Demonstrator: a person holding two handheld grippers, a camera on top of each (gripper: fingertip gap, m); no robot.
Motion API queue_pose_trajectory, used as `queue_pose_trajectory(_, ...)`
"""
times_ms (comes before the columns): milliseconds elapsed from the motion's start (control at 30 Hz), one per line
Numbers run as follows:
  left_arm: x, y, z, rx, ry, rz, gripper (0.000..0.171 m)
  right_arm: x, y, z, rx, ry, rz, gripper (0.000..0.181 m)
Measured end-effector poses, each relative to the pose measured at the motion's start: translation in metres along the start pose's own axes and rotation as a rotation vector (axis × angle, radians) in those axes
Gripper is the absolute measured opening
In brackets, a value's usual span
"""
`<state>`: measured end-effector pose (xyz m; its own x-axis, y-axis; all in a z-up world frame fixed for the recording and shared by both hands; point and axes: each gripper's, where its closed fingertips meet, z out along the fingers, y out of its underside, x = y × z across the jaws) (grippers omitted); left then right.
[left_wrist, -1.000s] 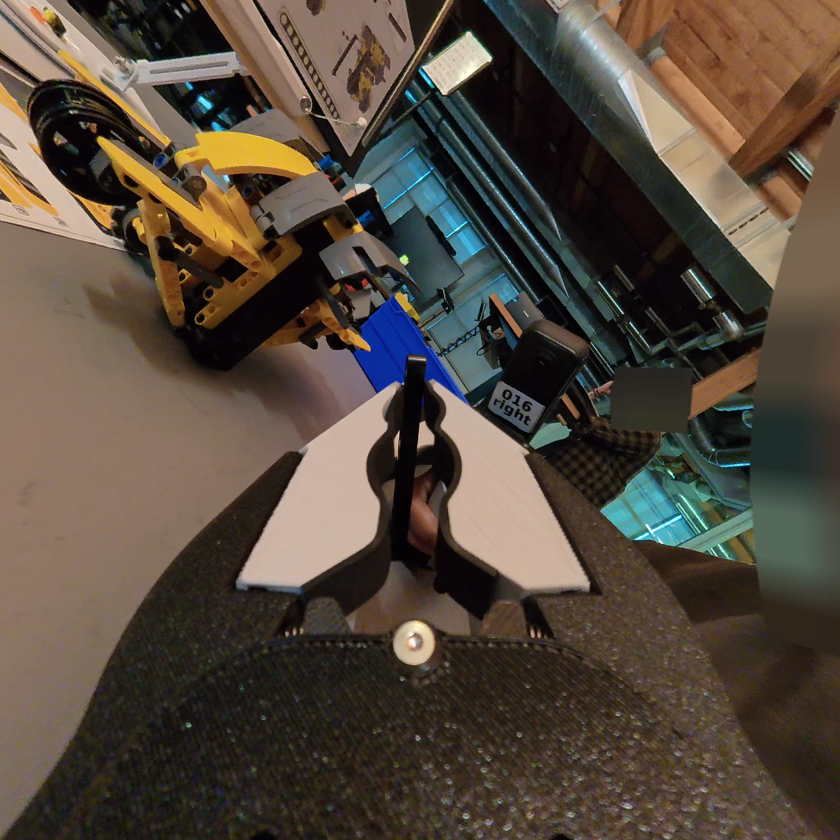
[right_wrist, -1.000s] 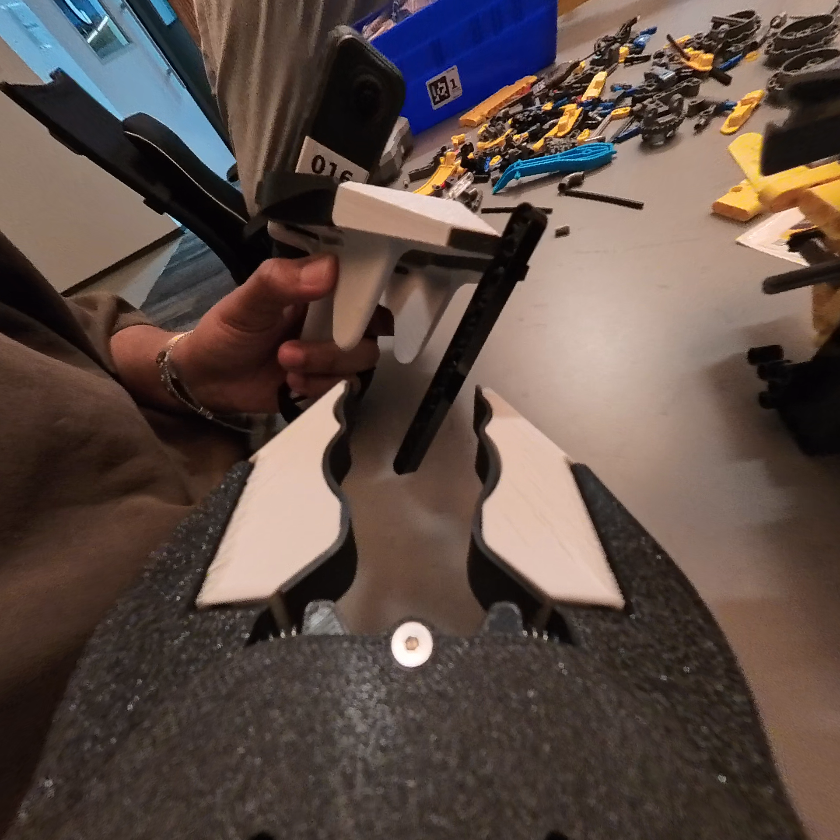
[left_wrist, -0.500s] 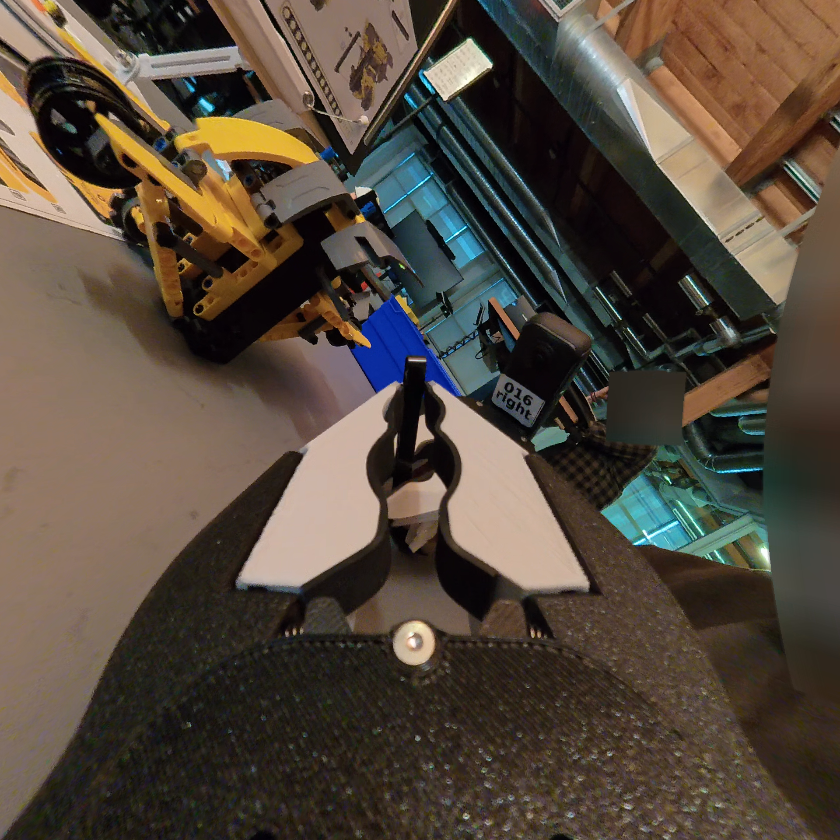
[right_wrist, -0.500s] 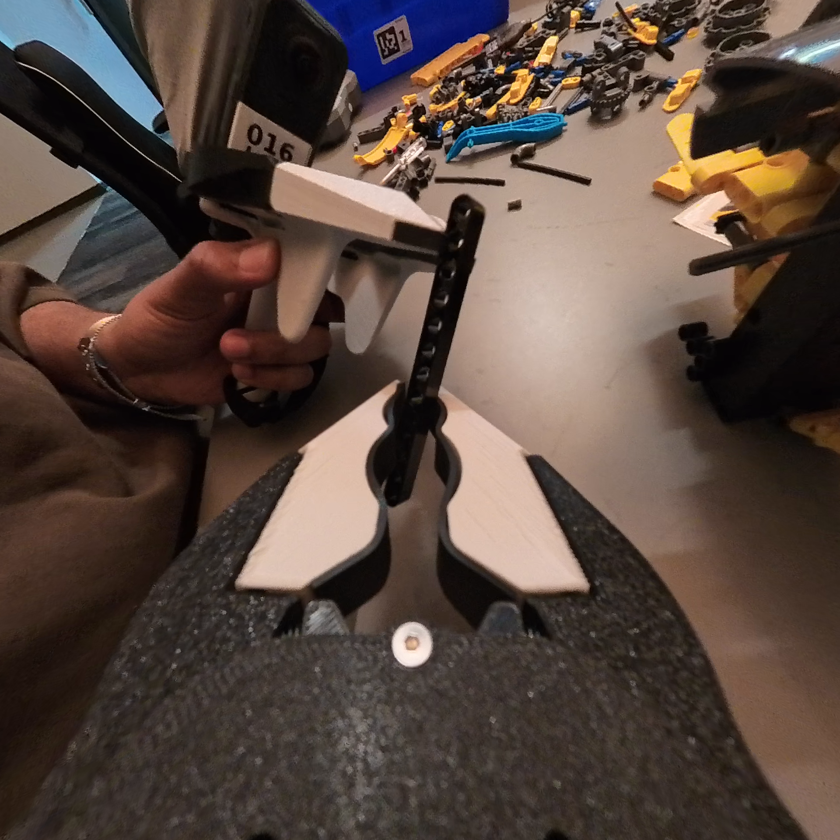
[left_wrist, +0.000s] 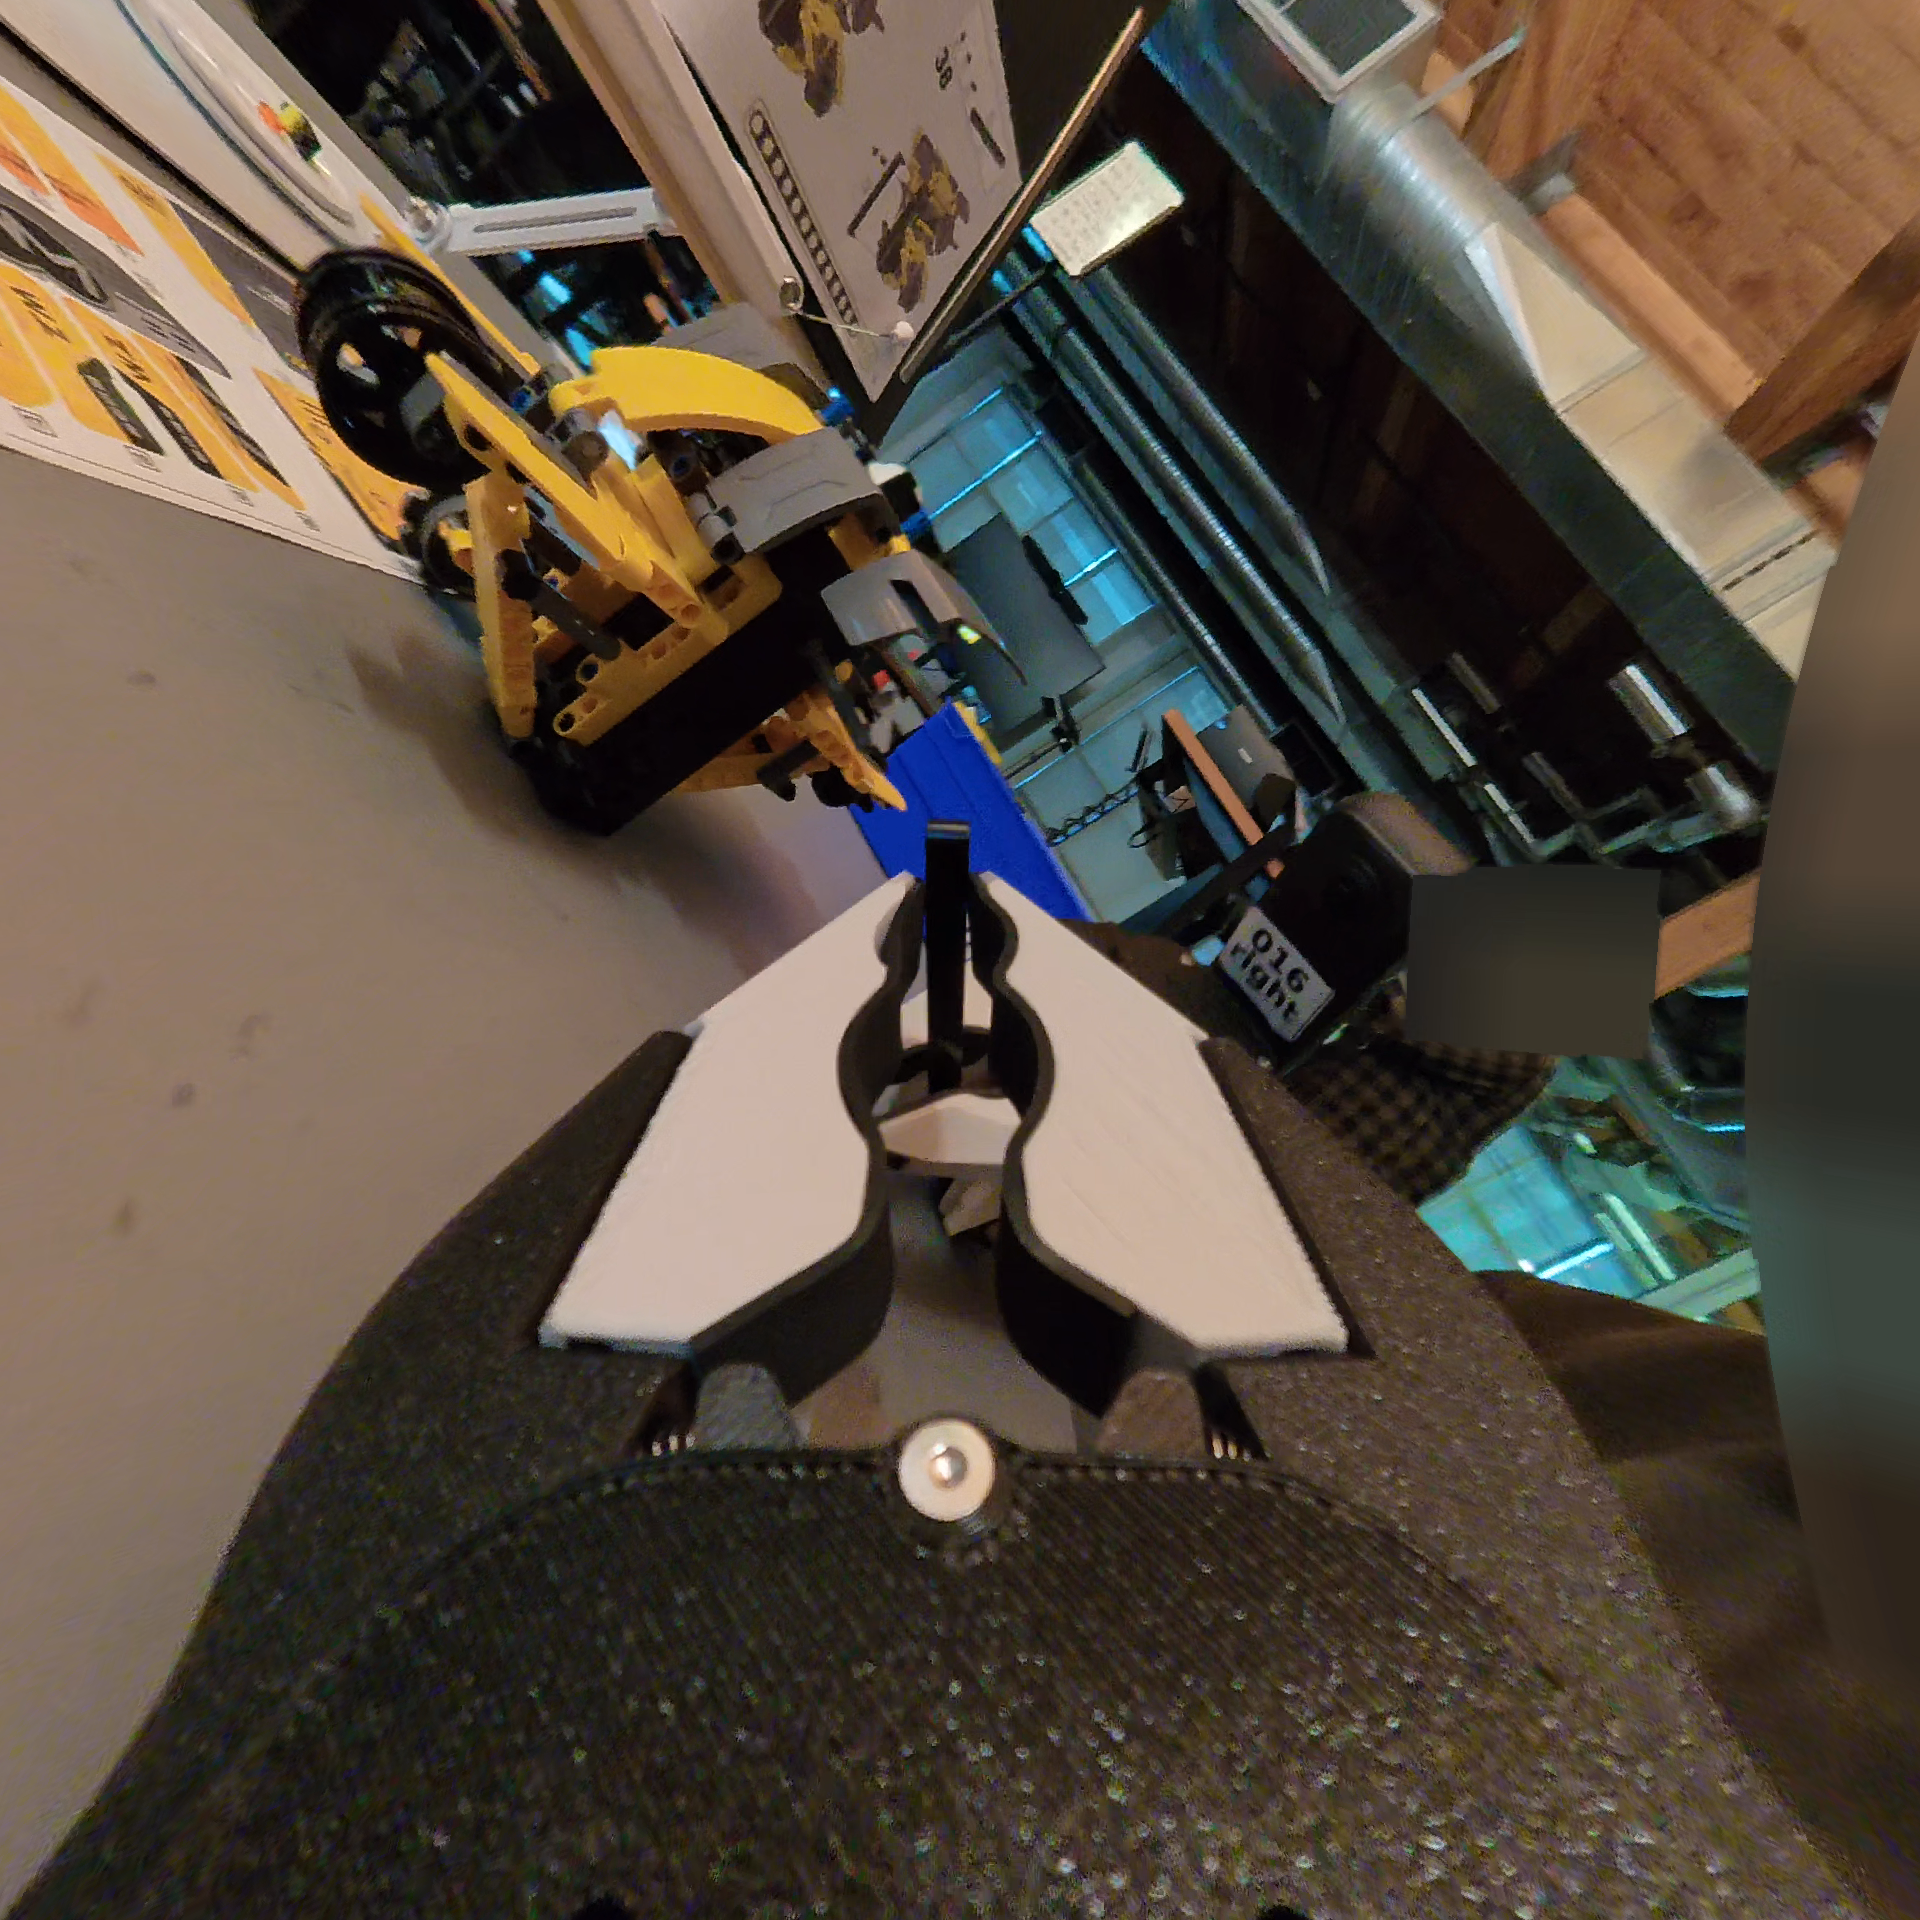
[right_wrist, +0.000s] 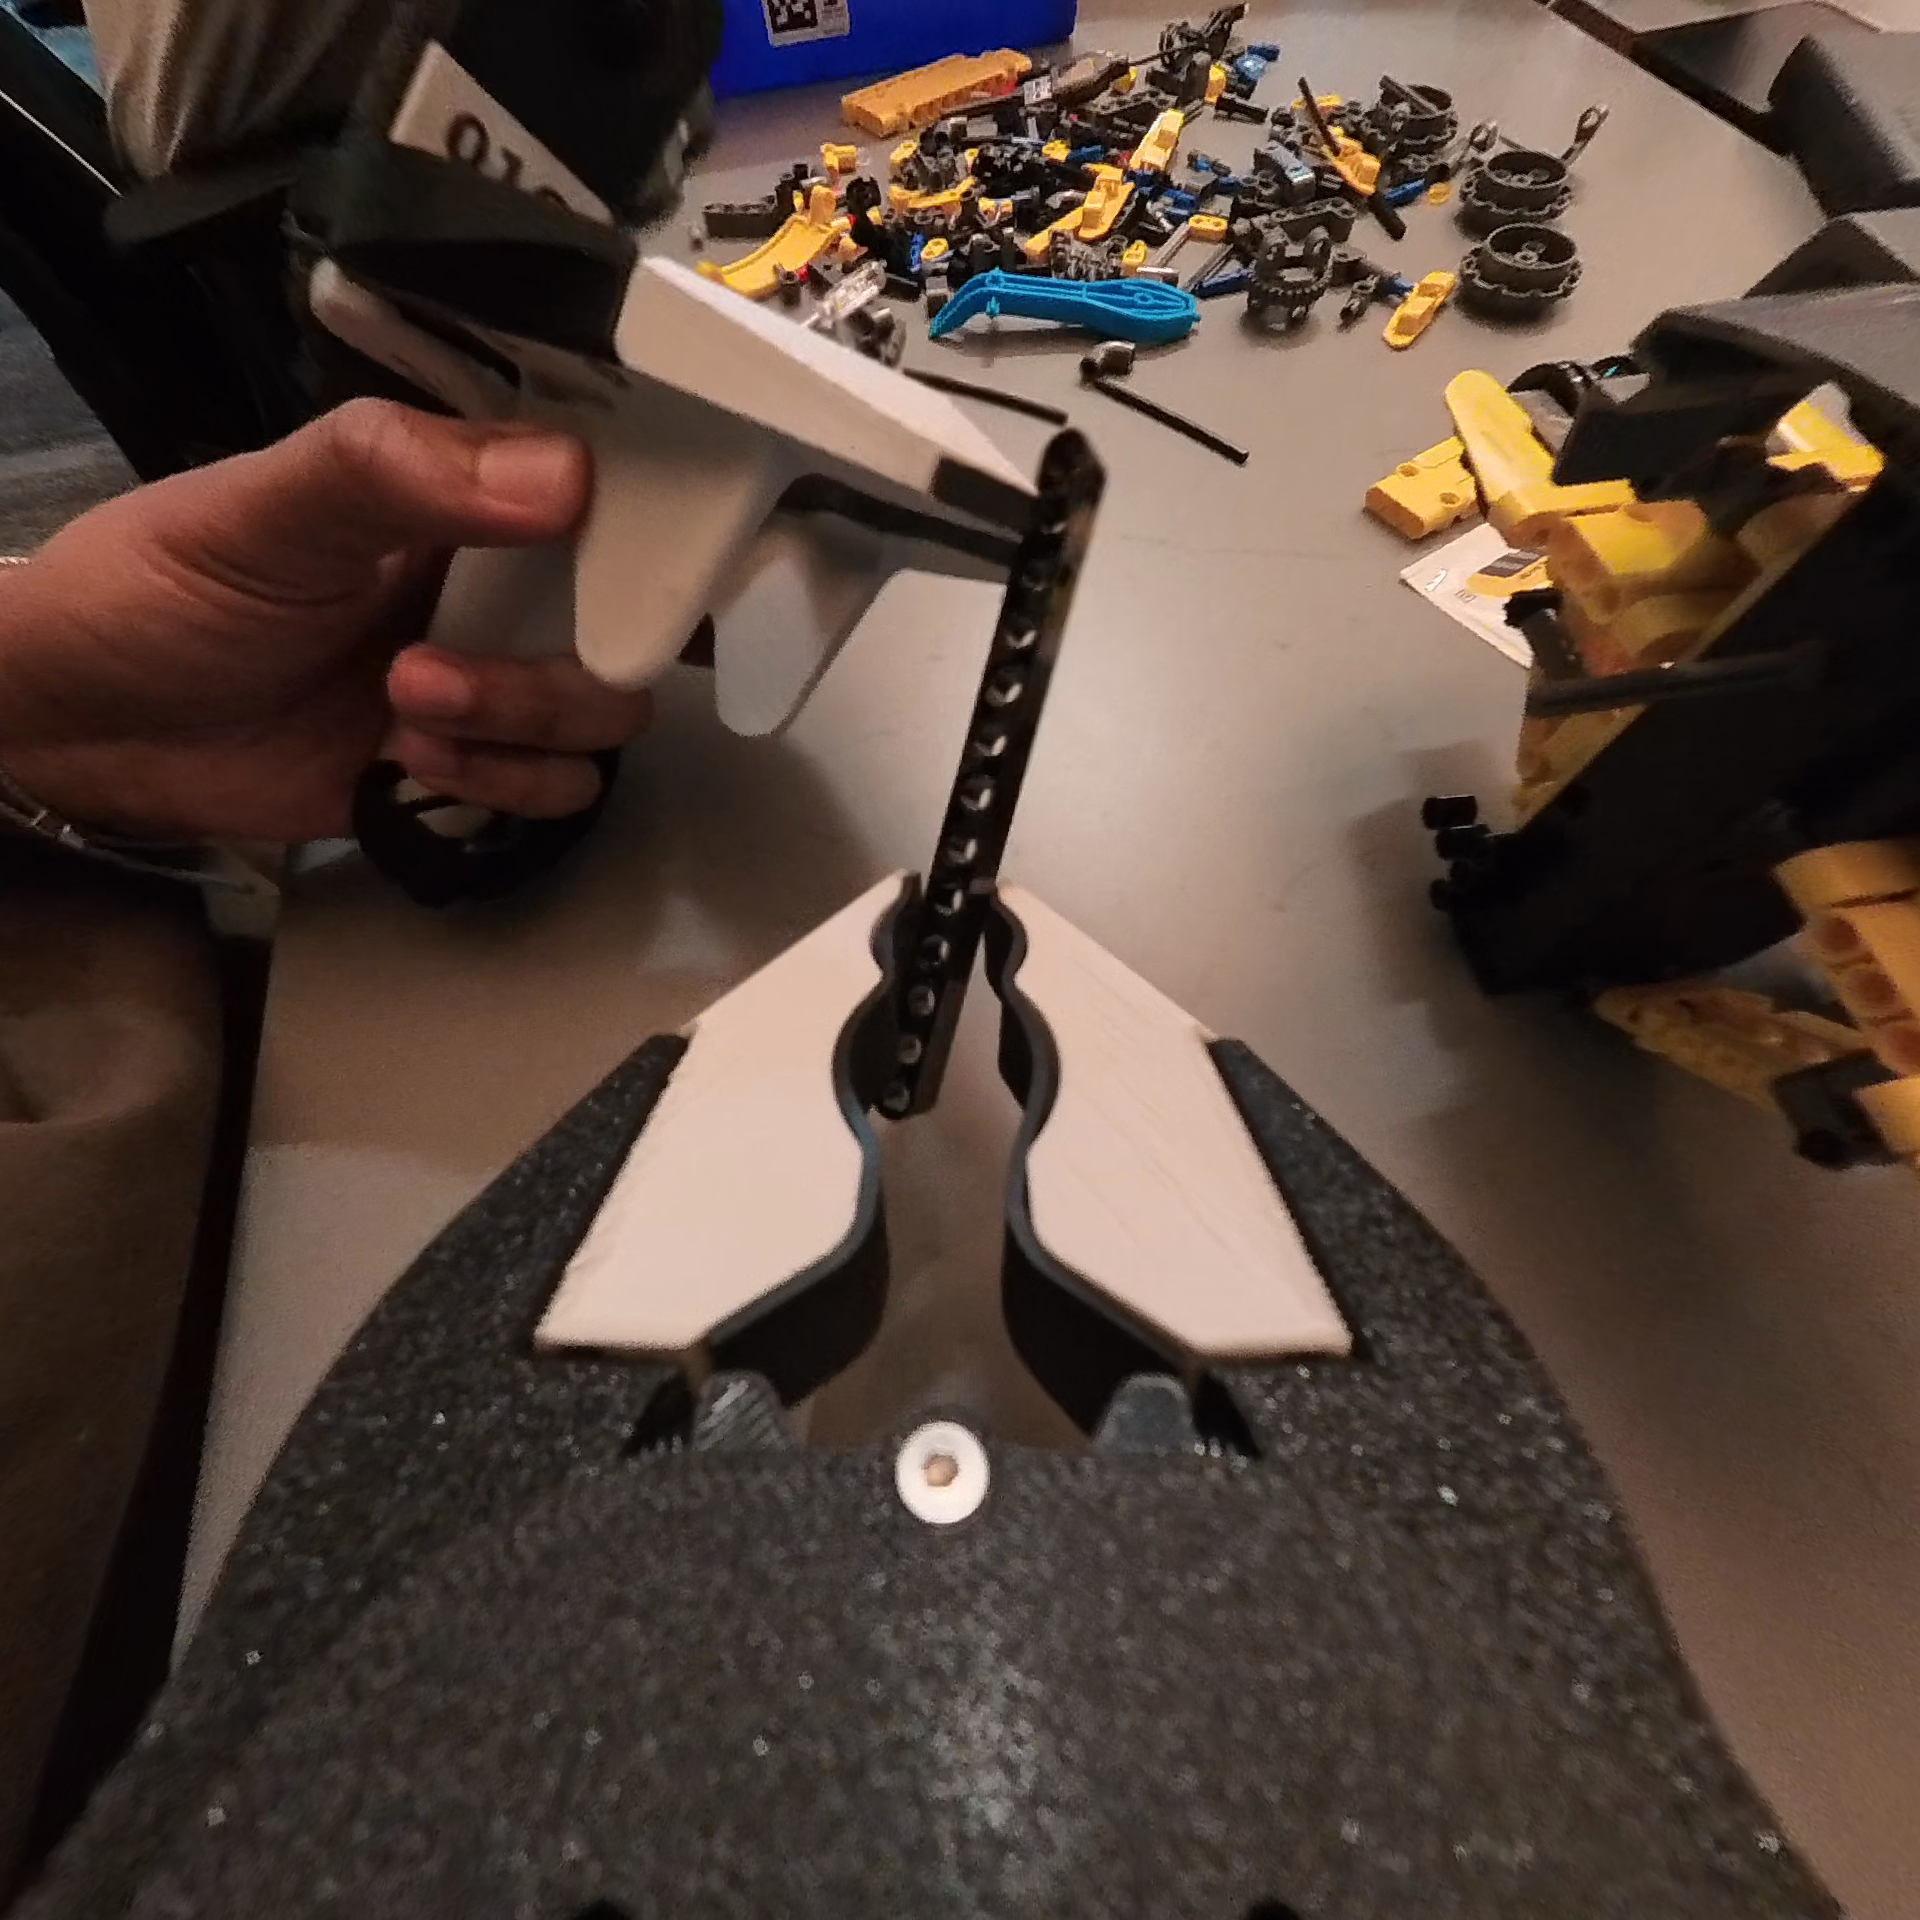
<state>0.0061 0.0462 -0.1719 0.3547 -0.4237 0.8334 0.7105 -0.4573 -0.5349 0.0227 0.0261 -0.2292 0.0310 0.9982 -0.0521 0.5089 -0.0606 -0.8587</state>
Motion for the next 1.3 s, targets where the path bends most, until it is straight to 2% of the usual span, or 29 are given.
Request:
queue_pose_trajectory(133,-0.009,-0.009,-0.020,-0.007,-0.106,0.116,0.020,-0.001,0.005,-0.001,-0.041,-0.023,-0.003,0.008)
queue_pose_trajectory(300,-0.018,-0.029,-0.059,-0.090,-0.285,0.402,0.033,-0.007,0.021,0.006,-0.132,-0.043,-0.031,0.008)
queue_pose_trajectory(367,-0.013,-0.019,-0.064,-0.197,-0.280,0.503,0.040,-0.014,0.030,0.010,-0.178,-0.069,-0.043,0.008)
queue_pose_trajectory(500,-0.018,0.019,-0.062,-0.406,-0.324,0.701,0.047,-0.019,0.039,0.013,-0.230,-0.069,-0.092,0.008)
queue_pose_trajectory(633,-0.028,0.050,-0.051,-0.570,-0.373,0.902,0.040,-0.020,0.039,0.013,-0.232,-0.068,-0.101,0.008)
queue_pose_trajectory(700,-0.033,0.056,-0.047,-0.615,-0.394,0.993,0.028,-0.020,0.039,0.012,-0.231,-0.078,-0.088,0.008)
queue_pose_trajectory(800,-0.043,0.060,-0.047,-0.668,-0.446,1.005,0.020,-0.019,0.039,0.012,-0.230,-0.088,-0.073,0.008)
queue_pose_trajectory(933,-0.046,0.059,-0.047,-0.677,-0.444,0.948,0.026,-0.019,0.039,0.011,-0.232,-0.090,-0.084,0.015)
queue_pose_trajectory(1033,-0.045,0.053,-0.049,-0.650,-0.448,0.930,0.026,-0.011,0.039,0.011,-0.235,-0.040,-0.121,0.032)
queue_pose_trajectory(1133,-0.051,0.036,-0.065,-0.620,-0.509,0.935,0.026,-0.005,0.032,0.010,-0.195,-0.007,-0.151,0.037)
queue_pose_trajectory(1233,-0.054,-0.008,-0.103,-0.555,-0.638,0.942,0.026,-0.005,0.023,0.009,-0.137,-0.005,-0.142,0.038)
queue_pose_trajectory(1300,-0.055,-0.043,-0.143,-0.511,-0.754,0.927,0.023,-0.005,0.018,0.008,-0.109,0.002,-0.145,0.038)
